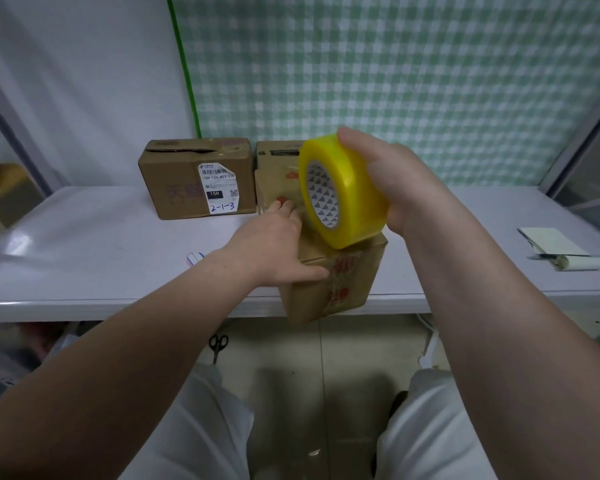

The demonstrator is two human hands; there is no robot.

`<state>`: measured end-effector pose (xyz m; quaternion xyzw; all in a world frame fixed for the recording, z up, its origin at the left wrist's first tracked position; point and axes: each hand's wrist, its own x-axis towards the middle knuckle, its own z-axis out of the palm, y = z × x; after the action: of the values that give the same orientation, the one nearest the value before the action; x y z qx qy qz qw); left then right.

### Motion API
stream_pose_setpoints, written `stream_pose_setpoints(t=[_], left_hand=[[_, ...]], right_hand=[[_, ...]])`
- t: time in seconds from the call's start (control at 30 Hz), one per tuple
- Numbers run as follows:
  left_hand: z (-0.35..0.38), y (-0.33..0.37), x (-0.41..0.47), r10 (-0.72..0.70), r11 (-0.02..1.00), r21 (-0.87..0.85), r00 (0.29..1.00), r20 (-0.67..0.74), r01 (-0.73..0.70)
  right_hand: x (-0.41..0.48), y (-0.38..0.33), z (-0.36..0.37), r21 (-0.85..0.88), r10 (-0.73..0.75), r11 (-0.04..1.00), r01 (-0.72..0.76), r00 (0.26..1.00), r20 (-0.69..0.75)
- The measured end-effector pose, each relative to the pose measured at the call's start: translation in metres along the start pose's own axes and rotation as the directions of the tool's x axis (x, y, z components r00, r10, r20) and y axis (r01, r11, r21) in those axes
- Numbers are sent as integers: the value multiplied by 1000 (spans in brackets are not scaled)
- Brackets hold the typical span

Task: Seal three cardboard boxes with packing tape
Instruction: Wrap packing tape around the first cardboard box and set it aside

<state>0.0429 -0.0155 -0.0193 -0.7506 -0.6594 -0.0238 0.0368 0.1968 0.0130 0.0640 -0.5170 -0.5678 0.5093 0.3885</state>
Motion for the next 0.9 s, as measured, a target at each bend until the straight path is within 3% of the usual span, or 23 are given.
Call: stream_pose_setpoints(t=[0.2,0.57,0.9], left_hand=[[-5,-4,9,-21,997,-77,1000,-2,21],[-7,-5,17,-18,998,-62,1000,21,19],[-4,-5,22,-72,993,-101,997,-31,69]], right_hand=[[-13,-2,-12,-62,-1,998,3,1000,23],[-40,25,-31,-125,13,992,-17,1000,-29],[-60,90,-35,-161,120,978,-129,991,-66]])
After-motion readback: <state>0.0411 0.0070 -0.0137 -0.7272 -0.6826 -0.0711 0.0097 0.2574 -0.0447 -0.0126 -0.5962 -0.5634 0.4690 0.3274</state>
